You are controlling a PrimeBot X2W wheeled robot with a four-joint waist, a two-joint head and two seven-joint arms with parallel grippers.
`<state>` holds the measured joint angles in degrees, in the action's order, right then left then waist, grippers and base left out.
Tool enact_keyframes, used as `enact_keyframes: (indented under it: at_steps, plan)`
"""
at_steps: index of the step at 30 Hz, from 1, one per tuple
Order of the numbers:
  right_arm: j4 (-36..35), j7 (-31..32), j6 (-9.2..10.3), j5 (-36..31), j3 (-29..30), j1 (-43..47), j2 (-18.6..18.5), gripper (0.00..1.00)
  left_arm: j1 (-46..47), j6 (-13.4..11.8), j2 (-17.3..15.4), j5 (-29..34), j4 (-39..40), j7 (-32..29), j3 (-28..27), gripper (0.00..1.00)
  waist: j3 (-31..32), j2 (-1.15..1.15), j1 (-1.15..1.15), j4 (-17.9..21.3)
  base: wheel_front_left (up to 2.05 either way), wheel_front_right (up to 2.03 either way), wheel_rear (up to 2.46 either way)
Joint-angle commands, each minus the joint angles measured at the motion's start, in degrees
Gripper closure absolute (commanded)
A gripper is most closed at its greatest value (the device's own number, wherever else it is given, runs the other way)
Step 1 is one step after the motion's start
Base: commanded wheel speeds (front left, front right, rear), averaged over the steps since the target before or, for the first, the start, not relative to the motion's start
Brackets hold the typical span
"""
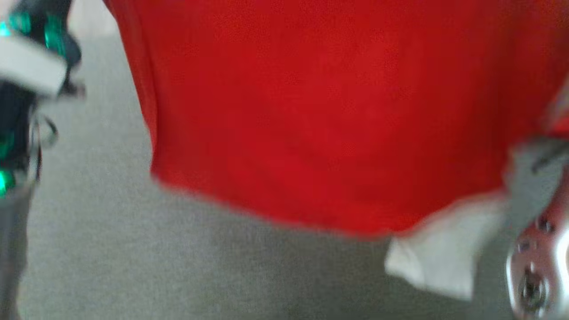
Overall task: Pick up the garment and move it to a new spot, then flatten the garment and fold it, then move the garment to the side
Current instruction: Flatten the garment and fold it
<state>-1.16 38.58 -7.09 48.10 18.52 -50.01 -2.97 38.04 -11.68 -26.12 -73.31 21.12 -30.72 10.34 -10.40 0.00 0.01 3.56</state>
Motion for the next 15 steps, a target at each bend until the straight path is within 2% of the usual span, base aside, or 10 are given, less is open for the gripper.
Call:
enact_keyframes:
  at_steps: [1, 4, 5, 7, 11, 15]
  plan:
    - [4.5, -3.7, -0.40, -2.4, -3.1, -7.8, 0.1, 1.00, 8.7, 1.8, -3.5, 5.0, -5.4, 0.8, -0.4, 1.00, -9.0, 0.00, -0.01, -1.2, 0.00, 0.00, 0.00]
    - [14.6, -10.6, -0.40, -5.5, -5.0, -17.1, 0.1, 1.00, 18.9, 4.9, -3.2, 12.0, -17.3, 4.1, 2.7, 1.00, -14.2, 0.00, -0.01, -1.8, 0.00, 0.00, 0.00]
    - [14.6, -10.6, -0.40, -5.5, -5.0, -17.1, 0.1, 1.00, 18.9, 4.9, -3.2, 12.0, -17.3, 4.1, 2.7, 1.00, -14.2, 0.00, -0.01, -1.8, 0.00, 0.00, 0.00]
    - [20.7, -15.8, -0.40, -6.2, -6.1, -24.0, 0.1, 1.00, 26.4, 7.7, -1.7, 15.7, -24.6, 8.8, 3.4, 1.00, -17.6, 0.00, -0.01, -2.0, 0.00, 0.00, 0.00]
    - [31.2, -25.0, -0.40, -4.5, -8.5, -35.0, 0.1, 1.00, 38.0, 10.9, 1.7, 19.5, -38.1, 19.1, 2.2, 1.00, -21.5, 0.00, -0.01, -1.6, 0.00, 0.00, 0.00]
    - [37.9, -30.6, -0.40, -2.2, -11.8, -39.0, 0.1, 1.00, 43.4, 15.1, 3.2, 21.6, -45.9, 27.0, 2.1, 1.00, -22.9, 0.00, -0.01, -0.7, 0.00, 0.00, 0.00]
